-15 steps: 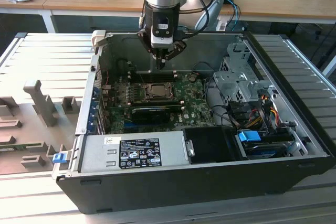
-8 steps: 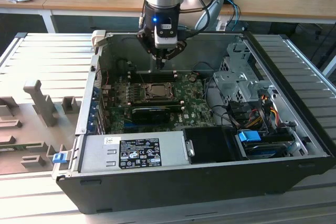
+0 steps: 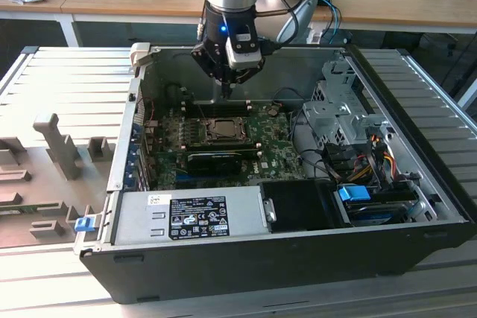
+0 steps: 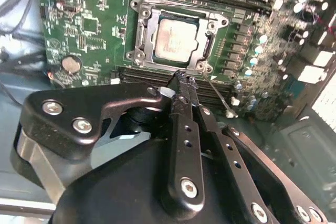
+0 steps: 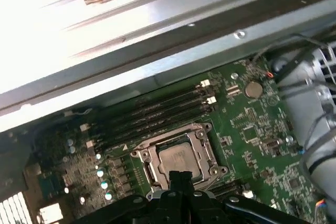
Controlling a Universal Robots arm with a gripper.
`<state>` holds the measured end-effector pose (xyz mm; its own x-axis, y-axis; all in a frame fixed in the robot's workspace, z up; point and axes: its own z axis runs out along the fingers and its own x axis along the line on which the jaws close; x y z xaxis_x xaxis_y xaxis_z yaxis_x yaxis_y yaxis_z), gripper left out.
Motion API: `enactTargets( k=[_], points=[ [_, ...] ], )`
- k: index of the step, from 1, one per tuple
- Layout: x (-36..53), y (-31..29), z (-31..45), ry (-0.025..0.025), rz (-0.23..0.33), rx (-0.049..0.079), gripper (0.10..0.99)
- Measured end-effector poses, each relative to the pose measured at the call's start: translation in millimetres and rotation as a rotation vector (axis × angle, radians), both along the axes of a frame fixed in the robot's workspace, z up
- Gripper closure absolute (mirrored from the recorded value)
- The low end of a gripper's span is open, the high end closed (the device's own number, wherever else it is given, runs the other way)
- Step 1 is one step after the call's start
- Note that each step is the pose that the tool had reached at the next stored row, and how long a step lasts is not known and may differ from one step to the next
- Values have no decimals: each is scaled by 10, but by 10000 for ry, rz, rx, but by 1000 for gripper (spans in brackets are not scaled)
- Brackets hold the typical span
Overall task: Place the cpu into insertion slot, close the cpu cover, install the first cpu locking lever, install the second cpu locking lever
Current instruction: 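Install the first cpu locking lever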
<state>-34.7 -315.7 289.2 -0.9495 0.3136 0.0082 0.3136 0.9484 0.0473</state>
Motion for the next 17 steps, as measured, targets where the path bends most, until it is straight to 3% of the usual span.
enactTargets(
  k=[4, 10, 12, 17],
  points=[
    [-11, -1, -6, 0, 842, 0, 980],
    [-12, -1, -18, 0, 2866, 0, 980],
    [-12, -1, -19, 0, 3201, 0, 980],
    [-22, -1, -19, 0, 3407, 1, 980]
  ],
)
